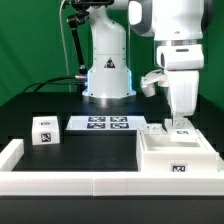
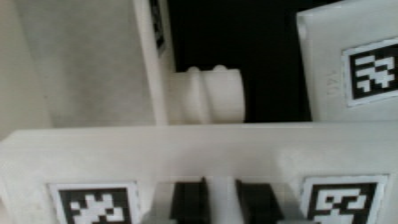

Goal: Assemble cabinet

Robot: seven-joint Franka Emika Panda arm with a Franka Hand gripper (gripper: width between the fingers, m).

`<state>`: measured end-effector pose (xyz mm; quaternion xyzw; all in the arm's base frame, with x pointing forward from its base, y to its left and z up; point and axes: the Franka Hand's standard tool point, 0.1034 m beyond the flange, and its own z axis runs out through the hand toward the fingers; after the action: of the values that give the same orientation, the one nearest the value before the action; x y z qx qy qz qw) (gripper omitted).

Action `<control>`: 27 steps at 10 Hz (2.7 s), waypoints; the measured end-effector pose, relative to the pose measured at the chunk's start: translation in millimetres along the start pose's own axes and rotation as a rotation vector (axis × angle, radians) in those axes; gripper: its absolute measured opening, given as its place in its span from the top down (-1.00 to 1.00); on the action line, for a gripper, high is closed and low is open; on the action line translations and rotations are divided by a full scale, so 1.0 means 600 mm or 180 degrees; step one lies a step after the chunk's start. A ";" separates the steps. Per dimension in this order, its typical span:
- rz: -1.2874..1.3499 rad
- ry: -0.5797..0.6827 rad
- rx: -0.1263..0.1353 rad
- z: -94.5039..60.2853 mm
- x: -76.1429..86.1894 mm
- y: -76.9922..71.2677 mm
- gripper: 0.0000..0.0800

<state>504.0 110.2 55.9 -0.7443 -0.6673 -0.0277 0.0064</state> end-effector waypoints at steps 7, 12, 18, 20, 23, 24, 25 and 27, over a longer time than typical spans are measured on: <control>0.0017 -0.0017 0.0030 0.000 -0.001 0.033 0.82; 0.0044 -0.0028 0.0060 0.003 -0.001 0.115 0.82; 0.0035 -0.0049 0.0112 0.003 -0.002 0.126 0.82; 0.0063 -0.0048 0.0112 0.004 -0.001 0.122 0.28; 0.0055 -0.0058 0.0066 -0.016 -0.006 0.112 -0.58; 0.0054 -0.0067 0.0054 -0.025 -0.007 0.106 -0.58; 0.0051 -0.0082 0.0037 -0.039 -0.010 0.097 -0.92; 0.0053 -0.0123 0.0021 -0.062 -0.018 0.062 -0.97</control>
Offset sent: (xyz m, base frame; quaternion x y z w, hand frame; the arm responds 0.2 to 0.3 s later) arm 0.0000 0.0000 0.0000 0.0000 0.0000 0.0000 1.0000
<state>538.6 93.7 93.6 -0.7502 -0.6611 -0.0110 -0.0038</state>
